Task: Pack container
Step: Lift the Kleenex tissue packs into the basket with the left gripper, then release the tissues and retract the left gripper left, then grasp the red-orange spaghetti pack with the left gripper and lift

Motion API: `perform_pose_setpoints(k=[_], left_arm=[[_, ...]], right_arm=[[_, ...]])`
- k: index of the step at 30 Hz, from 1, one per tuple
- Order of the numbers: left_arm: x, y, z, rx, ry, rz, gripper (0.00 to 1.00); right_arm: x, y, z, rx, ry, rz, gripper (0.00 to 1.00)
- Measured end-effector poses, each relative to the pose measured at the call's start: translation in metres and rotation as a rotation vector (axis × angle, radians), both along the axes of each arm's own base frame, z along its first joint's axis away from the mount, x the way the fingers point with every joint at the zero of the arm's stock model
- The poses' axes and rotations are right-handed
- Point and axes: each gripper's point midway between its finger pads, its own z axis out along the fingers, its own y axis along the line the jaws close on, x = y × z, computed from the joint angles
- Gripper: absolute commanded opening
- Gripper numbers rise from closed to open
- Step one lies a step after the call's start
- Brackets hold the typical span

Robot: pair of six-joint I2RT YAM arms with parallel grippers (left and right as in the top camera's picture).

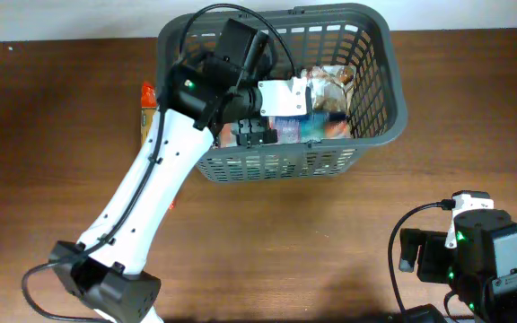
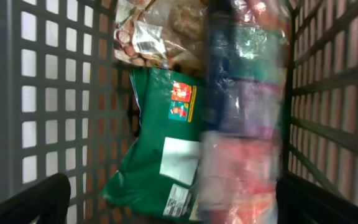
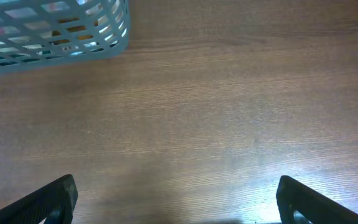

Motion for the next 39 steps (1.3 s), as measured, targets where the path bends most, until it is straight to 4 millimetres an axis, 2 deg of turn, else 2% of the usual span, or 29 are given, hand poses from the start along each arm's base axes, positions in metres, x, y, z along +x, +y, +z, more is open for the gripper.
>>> perform_pose_setpoints(k=[4, 7, 10, 11, 14, 17, 19, 20, 22, 24, 27, 29, 30, 34, 36, 39], left_arm=[[-0.009, 0.004, 0.031, -0.026, -0.007, 0.022, 0.99], [-0.019, 0.013, 0.069, -0.069, -0.037, 0.054, 0.99], [-0.025, 0.039, 0.107, -0.132, -0.087, 0.148, 0.99], [-0.024, 0.053, 0.117, -0.151, -0.105, 0.2, 0.99], [-0.016, 0.122, 0.141, -0.215, -0.139, 0.464, 0.99], [-0.012, 0.199, 0.147, -0.283, -0.128, 0.74, 0.99], [-0.014, 0.242, 0.143, -0.323, -0.102, 0.885, 0.99], [-0.017, 0.263, 0.139, -0.345, -0.076, 0.953, 0.99], [-0.023, 0.289, 0.13, -0.376, -0.035, 1.041, 0.99], [-0.026, 0.308, 0.117, -0.406, 0.014, 1.102, 0.99], [-0.017, 0.328, 0.078, -0.434, 0.099, 1.169, 0.99], [-0.003, 0.334, 0.048, -0.458, 0.134, 1.184, 0.99], [0.006, 0.336, 0.026, -0.48, 0.163, 1.184, 0.99], [0.025, 0.331, -0.048, -0.609, 0.275, 1.161, 0.99], [0.032, 0.329, -0.079, -0.69, 0.282, 1.144, 0.99], [0.03, 0.323, -0.11, -0.749, 0.322, 1.15, 0.99]], right_arm=[[0.0, 0.0, 0.0, 0.0, 0.0, 0.0, 0.99], [0.0, 0.0, 0.0, 0.0, 0.0, 0.001, 0.99], [0.0, 0.0, 0.0, -0.001, 0.0, 0.0, 0.99], [0.0, 0.0, 0.0, 0.0, 0.0, 0.0, 0.99], [0.0, 0.0, 0.0, 0.0, 0.0, 0.0, 0.99], [0.0, 0.0, 0.0, 0.0, 0.0, 0.0, 0.99], [0.0, 0.0, 0.0, 0.0, 0.0, 0.0, 0.99], [0.0, 0.0, 0.0, 0.0, 0.0, 0.0, 0.99], [0.0, 0.0, 0.0, 0.0, 0.0, 0.0, 0.99], [0.0, 0.0, 0.0, 0.0, 0.0, 0.0, 0.99], [0.0, 0.0, 0.0, -0.001, 0.0, 0.0, 0.99], [0.0, 0.0, 0.0, -0.001, 0.0, 0.0, 0.99], [0.0, 0.0, 0.0, 0.0, 0.0, 0.0, 0.99], [0.0, 0.0, 0.0, 0.0, 0.0, 0.0, 0.99], [0.0, 0.0, 0.0, 0.0, 0.0, 0.0, 0.99], [0.0, 0.0, 0.0, -0.001, 0.002, 0.0, 0.99]])
